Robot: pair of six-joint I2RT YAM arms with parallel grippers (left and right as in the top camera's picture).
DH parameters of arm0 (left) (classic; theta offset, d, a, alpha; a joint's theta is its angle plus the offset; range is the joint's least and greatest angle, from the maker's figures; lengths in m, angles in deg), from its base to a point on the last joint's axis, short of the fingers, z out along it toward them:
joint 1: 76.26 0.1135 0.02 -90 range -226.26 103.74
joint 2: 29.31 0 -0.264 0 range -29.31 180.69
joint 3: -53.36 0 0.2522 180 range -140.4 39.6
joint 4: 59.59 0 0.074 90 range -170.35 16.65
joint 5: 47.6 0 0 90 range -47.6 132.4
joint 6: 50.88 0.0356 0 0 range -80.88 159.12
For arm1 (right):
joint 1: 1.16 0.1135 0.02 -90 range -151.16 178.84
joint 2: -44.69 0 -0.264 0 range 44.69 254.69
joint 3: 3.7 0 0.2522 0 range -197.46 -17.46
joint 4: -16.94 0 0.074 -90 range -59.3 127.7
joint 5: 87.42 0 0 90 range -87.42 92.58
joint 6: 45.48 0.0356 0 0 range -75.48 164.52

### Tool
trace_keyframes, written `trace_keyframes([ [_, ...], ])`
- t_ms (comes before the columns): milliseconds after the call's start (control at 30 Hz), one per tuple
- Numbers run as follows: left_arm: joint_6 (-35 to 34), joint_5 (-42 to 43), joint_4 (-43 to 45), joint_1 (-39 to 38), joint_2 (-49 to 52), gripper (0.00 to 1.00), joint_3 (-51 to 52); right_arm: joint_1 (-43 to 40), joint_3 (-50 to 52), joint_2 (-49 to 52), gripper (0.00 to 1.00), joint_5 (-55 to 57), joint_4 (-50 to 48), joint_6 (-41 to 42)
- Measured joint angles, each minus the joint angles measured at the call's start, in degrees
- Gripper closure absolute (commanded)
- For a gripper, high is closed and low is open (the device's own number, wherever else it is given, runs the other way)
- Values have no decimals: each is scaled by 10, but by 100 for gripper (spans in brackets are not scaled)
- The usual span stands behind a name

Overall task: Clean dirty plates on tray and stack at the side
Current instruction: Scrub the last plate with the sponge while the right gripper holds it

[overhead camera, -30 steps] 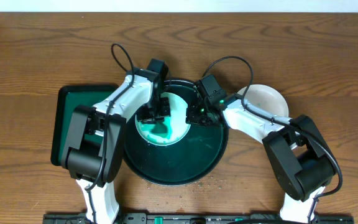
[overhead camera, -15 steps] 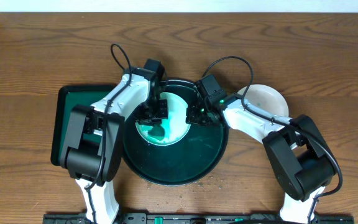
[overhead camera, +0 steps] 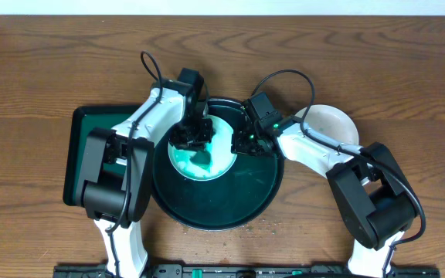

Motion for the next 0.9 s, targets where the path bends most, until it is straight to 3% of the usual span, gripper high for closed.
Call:
trace_keyframes([
  [200, 2, -3, -36, 31, 1, 93, -32, 0, 0, 0, 99, 0, 1, -1],
  [433, -54, -124, -98, 52, 1, 93, -45, 0, 0, 0, 99, 0, 1, -1],
  [600, -69, -154, -118, 40, 1, 93, -45, 0, 0, 0, 99, -1, 1, -3],
  [700, -53, -131, -129, 32, 1, 93, -45, 0, 0, 0, 99, -1, 1, -5],
  [900, 45, -3, -128, 29, 1, 93, -45, 0, 0, 0, 99, -2, 1, -6],
])
